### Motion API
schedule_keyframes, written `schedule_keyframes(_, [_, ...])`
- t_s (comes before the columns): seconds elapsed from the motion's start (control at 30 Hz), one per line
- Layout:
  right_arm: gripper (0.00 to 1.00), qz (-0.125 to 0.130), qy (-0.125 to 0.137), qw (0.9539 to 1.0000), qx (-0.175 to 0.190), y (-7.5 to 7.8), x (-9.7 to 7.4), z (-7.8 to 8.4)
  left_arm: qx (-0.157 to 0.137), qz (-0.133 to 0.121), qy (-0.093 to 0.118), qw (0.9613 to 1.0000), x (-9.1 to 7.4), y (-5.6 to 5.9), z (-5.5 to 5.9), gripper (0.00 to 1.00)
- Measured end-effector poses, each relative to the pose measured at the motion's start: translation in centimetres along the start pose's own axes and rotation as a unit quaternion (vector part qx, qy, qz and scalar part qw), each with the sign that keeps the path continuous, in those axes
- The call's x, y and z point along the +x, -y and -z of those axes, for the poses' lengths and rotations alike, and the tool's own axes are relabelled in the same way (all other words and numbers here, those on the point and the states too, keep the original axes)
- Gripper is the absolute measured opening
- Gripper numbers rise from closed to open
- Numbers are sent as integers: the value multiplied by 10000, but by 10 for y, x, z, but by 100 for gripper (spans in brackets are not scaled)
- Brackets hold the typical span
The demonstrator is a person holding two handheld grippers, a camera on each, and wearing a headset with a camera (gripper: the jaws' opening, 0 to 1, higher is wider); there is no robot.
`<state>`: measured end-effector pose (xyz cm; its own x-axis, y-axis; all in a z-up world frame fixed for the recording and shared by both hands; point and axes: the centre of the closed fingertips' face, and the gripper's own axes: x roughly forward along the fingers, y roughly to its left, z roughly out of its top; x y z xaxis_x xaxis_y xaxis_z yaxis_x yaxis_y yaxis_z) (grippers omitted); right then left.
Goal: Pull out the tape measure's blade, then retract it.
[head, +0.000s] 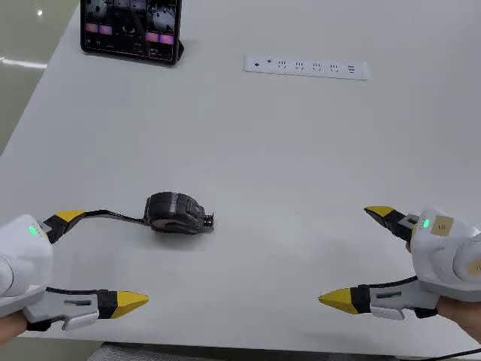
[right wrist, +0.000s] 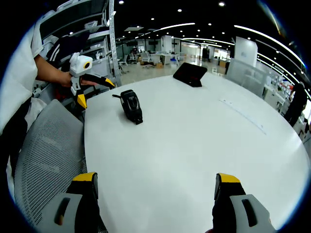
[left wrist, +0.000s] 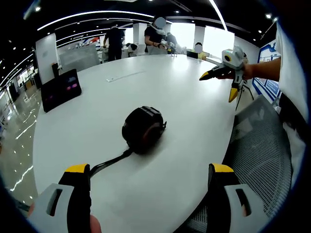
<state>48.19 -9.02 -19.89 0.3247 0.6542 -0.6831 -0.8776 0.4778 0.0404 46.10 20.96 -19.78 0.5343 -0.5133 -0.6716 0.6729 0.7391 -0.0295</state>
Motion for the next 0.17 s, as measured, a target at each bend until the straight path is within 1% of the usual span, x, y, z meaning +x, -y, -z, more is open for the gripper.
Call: schedule_keyframes(0.17, [99,-7,2,10000,18,0,-1,1,-30,9,1,10000,0,1,-1,99])
